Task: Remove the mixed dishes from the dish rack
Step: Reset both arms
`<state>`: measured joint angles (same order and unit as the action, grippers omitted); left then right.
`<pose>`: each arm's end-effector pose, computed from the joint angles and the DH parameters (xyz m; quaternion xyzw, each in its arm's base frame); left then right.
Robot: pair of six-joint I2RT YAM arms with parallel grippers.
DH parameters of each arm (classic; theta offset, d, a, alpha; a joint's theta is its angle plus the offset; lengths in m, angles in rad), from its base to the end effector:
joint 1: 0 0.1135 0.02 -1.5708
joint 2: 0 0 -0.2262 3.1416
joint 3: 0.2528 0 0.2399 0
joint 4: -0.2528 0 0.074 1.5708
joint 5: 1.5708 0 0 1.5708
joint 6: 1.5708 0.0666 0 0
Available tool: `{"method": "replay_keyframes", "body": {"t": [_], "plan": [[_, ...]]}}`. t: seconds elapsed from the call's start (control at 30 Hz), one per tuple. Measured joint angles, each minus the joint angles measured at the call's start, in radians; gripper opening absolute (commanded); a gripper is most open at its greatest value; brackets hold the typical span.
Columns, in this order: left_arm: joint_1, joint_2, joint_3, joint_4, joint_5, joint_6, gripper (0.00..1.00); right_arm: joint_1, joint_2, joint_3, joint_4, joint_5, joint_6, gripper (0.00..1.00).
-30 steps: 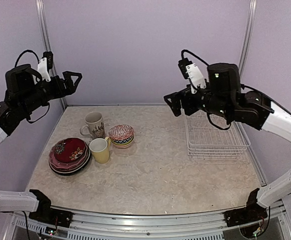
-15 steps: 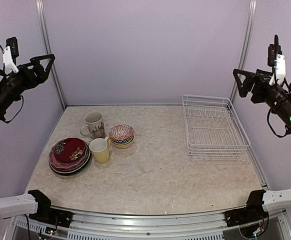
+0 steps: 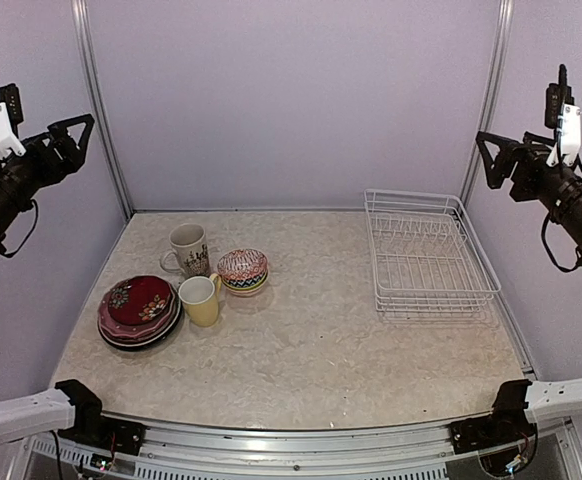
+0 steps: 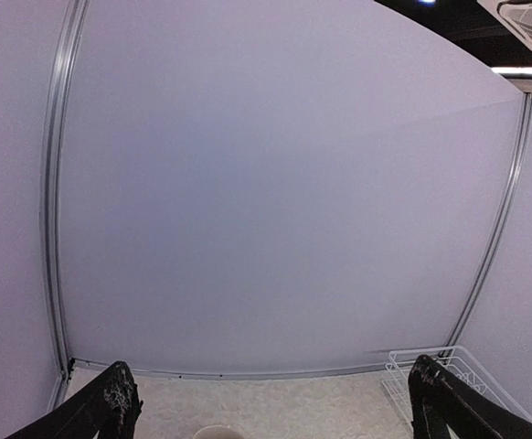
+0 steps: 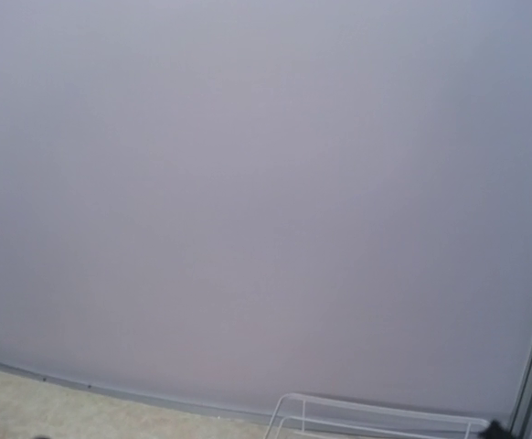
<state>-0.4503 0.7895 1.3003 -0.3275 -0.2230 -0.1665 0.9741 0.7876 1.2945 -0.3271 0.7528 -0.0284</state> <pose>0.1600 -0.0610 0.4653 0.0052 0.6412 -0.1641 0.7496 0.1247 0.1026 0.4609 -0.0389 0.6582 0.1155 0.7429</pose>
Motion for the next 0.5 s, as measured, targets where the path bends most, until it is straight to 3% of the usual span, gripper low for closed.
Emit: {"method": "replay_keyframes", "body": {"t": [0.5], "plan": [[0.0,-0.036,-0.035,0.024,-0.029,0.007,0.99,0.0,-0.027,-0.007,0.047,0.04,-0.009,1.0]]}}
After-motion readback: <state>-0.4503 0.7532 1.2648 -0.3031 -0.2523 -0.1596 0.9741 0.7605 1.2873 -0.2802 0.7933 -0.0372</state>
